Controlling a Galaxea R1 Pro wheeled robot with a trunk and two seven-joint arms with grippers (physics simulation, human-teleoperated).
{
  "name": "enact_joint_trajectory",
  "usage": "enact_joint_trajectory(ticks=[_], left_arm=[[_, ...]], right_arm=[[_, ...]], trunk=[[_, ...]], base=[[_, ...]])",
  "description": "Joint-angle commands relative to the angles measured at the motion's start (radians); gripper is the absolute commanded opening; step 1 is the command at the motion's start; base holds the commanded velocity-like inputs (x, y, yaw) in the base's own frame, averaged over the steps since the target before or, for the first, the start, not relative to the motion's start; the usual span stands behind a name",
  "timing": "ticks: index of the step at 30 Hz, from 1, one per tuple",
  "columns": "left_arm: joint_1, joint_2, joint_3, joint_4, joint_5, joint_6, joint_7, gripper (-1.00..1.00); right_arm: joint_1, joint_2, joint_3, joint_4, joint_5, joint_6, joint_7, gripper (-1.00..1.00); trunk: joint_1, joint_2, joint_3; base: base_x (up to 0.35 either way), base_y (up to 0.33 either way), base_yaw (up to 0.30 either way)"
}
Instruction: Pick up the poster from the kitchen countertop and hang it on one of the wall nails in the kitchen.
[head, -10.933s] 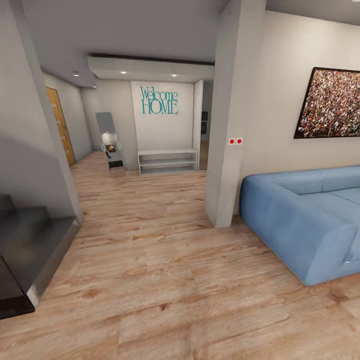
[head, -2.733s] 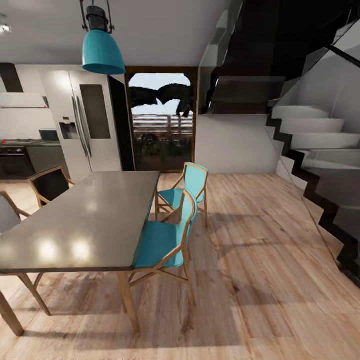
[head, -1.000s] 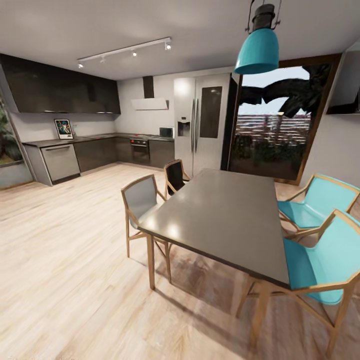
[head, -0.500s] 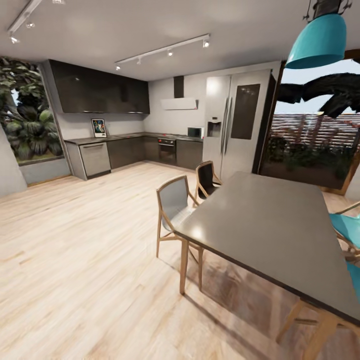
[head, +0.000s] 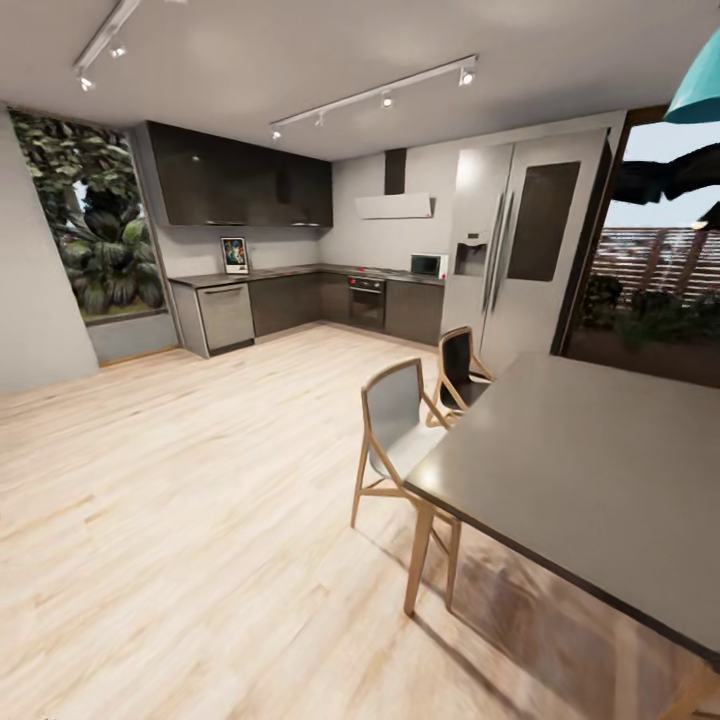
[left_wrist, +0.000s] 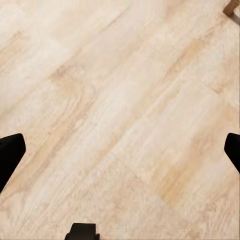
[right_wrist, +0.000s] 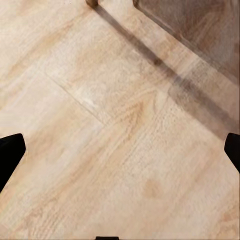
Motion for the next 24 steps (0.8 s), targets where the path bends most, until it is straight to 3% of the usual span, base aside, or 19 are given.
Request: enact_joint_trajectory(ticks=[1, 9, 24], left_arm=[[0.0, -0.001, 0.003, -0.001, 0.0, -0.002, 0.0, 1.0], [0.0, -0.001, 0.002, -0.001, 0.0, -0.001, 0.0, 1.0], [0.0, 0.0, 0.003, -0.001, 0.0, 0.0, 0.001, 1.0]], right_arm=[[-0.001, 0.0, 0.0, 0.001, 0.002, -0.017, -0.001, 1.0], [-0.001, -0.001, 0.0, 0.002, 0.004, -0.039, 0.0, 1.0], [-0.001, -0.002, 0.002, 0.003, 0.006, -0.04, 0.003, 1.0]], trunk=[[0.001, 0.0, -0.001], [0.001, 0.0, -0.002], [0.001, 0.0, -0.002]], base=[[0.286, 0.213, 0.266], [0.301, 0.186, 0.211], [0.311, 0.165, 0.02]])
